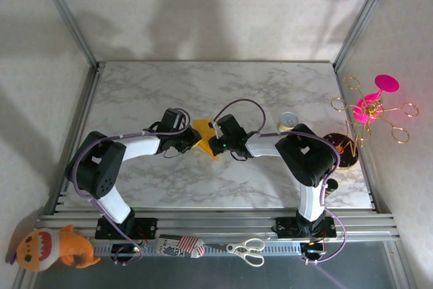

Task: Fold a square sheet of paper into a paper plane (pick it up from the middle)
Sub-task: Third fold the triangle at the center of the table.

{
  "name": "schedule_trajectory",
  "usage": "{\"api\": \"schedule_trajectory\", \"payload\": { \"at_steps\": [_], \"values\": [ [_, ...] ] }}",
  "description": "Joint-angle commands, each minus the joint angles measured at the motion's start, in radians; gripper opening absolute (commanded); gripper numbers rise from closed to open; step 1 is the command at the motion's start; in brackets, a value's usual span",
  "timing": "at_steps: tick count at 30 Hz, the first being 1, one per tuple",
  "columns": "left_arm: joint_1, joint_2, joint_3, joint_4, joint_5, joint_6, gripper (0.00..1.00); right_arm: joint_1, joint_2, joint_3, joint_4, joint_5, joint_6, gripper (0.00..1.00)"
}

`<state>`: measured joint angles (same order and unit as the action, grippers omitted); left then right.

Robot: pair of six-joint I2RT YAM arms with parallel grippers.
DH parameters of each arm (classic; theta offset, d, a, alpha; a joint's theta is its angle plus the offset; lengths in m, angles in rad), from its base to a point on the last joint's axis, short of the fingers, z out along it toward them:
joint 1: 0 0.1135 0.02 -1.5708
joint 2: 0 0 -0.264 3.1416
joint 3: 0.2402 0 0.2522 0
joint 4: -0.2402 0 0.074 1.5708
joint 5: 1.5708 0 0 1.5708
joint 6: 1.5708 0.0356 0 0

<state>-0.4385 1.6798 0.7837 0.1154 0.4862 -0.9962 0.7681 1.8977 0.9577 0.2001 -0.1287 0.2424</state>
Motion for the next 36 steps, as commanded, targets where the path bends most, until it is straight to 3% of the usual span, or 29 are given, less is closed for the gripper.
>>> {"api": "schedule_trajectory", "payload": {
  "at_steps": [1, 17, 36],
  "values": [
    [-0.012, -0.008, -0.02, 0.162, 0.04, -0.089, 0.15, -0.01, 0.041, 0.017, -0.066, -0.009, 0.024, 0.03],
    [-0.022, 0.083, -0.029, 0.205, 0.049, -0.079, 0.14, -0.017, 0.061, 0.034, -0.093, -0.026, 0.044, 0.04],
    [-0.017, 0.106, -0.035, 0.137, 0.013, -0.038, 0.13, -0.019, 0.066, 0.044, -0.113, -0.02, 0.049, 0.04]
  ]
}}
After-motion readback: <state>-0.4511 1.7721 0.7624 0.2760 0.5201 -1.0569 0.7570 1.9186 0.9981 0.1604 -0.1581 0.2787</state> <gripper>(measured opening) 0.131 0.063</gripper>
